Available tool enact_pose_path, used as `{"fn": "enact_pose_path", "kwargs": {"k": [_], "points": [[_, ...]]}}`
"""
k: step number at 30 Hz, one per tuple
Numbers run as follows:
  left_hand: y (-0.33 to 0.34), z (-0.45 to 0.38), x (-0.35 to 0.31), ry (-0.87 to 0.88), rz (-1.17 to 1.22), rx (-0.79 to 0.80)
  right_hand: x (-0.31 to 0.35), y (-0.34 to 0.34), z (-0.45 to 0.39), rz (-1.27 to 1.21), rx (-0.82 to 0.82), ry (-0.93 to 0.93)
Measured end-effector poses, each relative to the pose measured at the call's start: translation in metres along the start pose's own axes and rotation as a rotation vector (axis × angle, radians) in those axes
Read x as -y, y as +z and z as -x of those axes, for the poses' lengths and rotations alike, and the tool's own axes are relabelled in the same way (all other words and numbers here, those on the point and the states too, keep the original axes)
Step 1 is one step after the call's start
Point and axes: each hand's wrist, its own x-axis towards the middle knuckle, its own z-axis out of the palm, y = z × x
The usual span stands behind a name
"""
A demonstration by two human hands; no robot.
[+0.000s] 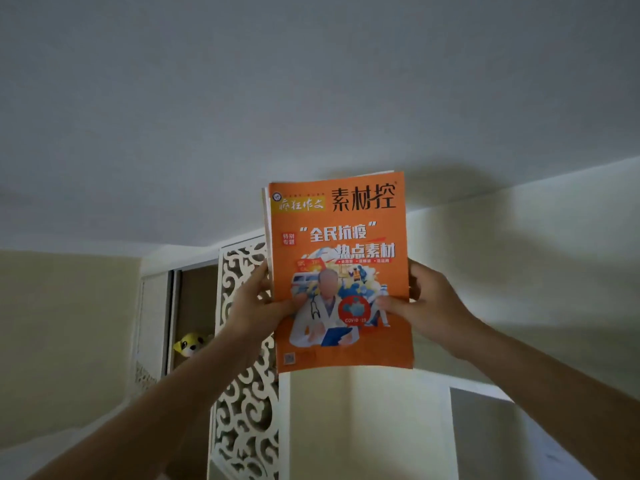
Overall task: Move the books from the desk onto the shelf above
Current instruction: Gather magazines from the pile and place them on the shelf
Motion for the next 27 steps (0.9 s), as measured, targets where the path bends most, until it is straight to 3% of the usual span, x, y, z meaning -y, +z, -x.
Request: {"fn": "enact_pose_path", "kwargs": {"k": [10,20,23,27], "points": [[0.074,-0.105,0.071,0.003,-0.065,0.001,-0.088,-0.037,-0.098,0.018,0.023,0.254],[0.053,-0.146,0.139,0.041,-0.317,-0.081,-0.149,0.010,-0.153,-0.007,0.176,0.404],[0.044,-0.153,0.145,0.073,-0.379,-0.022,-0.161,0.017,-0.167,-0.006,0.198,0.426],[0.023,-0.154,0.154,0.081,-0.411,0.182,-0.175,0.025,-0.185,-0.006,0.234,0.428]]}}
